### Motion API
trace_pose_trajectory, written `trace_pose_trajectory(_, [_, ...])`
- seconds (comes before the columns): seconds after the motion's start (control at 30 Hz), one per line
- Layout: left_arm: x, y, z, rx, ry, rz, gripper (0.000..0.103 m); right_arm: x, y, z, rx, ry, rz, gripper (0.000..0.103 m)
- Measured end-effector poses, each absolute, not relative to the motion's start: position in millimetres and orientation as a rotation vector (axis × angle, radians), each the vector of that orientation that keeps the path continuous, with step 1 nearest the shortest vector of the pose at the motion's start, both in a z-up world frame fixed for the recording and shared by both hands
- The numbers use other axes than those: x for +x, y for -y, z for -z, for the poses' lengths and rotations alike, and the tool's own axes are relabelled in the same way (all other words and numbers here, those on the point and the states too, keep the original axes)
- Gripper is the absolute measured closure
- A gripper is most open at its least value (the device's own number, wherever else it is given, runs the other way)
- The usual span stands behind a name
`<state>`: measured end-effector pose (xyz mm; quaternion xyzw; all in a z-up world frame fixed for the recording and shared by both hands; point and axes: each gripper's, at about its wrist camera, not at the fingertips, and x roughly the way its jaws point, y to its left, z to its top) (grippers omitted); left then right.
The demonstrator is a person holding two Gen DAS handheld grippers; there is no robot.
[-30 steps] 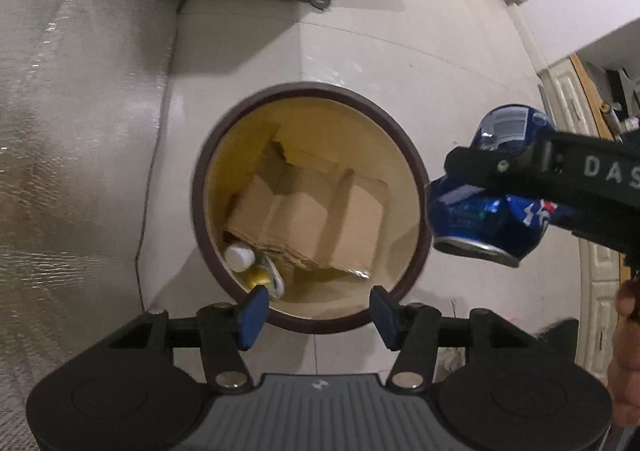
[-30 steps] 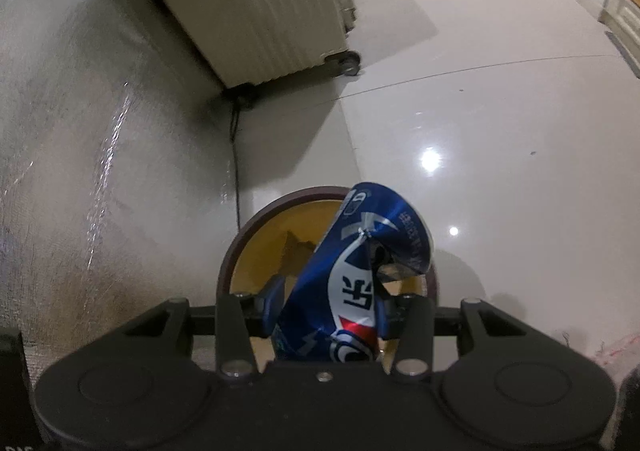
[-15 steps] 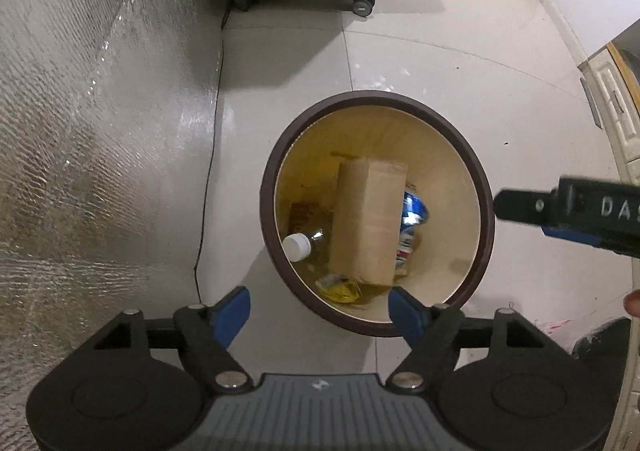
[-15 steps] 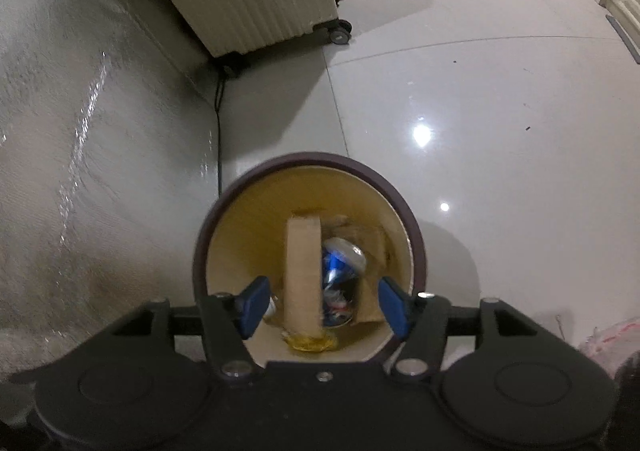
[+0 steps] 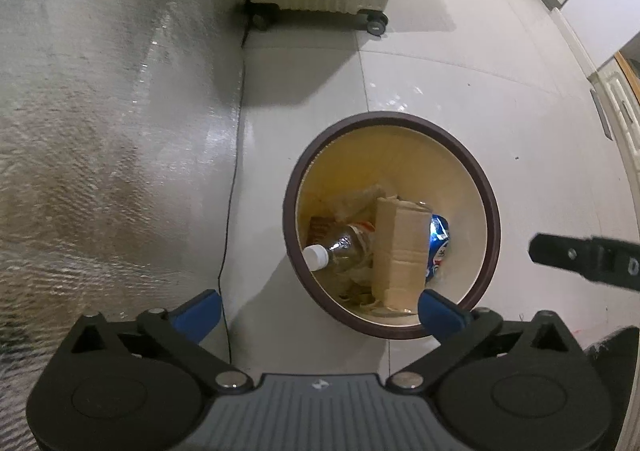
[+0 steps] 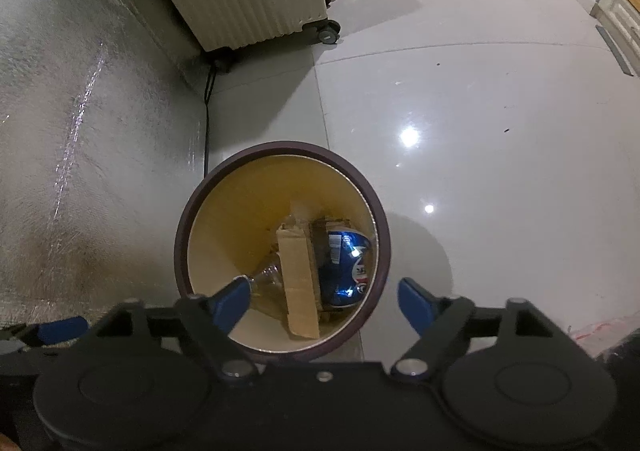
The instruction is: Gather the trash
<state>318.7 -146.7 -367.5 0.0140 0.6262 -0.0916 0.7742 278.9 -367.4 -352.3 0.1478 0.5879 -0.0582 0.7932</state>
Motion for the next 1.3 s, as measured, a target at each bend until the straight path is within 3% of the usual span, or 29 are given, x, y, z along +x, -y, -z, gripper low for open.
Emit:
trace_pose_trajectory(0.1, [314,142,360,0.031,-1.350,0.184,0.000,273,366,346,0.293,-1.254,0.131,0.003])
trace_pose_trajectory(0.17, [310,142,353,0.039,-1.344,0.179,0.000,267,366,338,0.275,-1.235,0.156,0.000])
trace_pose_trajectory(0.6, [271,143,279,0.056,-1.238,0.196,0.000,226,361,274,0.320,-1.129,0.156,0.000])
trace_pose_trajectory(1.3, [183,147,127,0.052,-1.043,0.277,0.000,116,360,113,0.289,-0.882,0.158,0.000])
